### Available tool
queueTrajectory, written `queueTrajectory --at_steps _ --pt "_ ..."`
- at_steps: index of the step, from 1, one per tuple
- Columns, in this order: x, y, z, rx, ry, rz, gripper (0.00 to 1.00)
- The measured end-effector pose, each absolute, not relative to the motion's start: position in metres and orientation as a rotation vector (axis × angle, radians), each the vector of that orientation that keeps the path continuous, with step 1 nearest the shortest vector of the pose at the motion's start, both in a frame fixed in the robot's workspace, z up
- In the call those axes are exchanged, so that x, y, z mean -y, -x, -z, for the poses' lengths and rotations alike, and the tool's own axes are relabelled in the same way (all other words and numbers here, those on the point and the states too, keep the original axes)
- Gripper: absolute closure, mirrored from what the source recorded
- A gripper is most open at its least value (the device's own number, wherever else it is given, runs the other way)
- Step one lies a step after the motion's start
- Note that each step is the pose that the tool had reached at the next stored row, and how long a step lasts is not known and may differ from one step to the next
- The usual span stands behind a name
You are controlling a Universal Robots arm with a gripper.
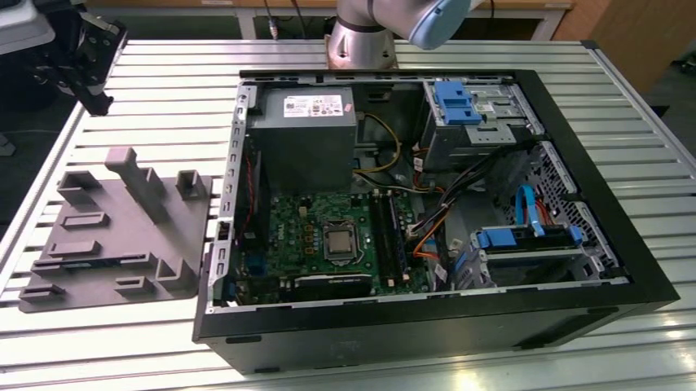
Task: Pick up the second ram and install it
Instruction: 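Reach for the second ram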
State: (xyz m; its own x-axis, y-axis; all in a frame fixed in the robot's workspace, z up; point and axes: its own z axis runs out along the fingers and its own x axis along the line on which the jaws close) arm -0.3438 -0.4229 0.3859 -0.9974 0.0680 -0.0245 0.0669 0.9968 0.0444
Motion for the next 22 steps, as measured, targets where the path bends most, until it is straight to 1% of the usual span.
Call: queueTrajectory --at_steps 22 --pt "0.4257 0.352 -0.3852 -3.113 -0.104 -0.068 0.89"
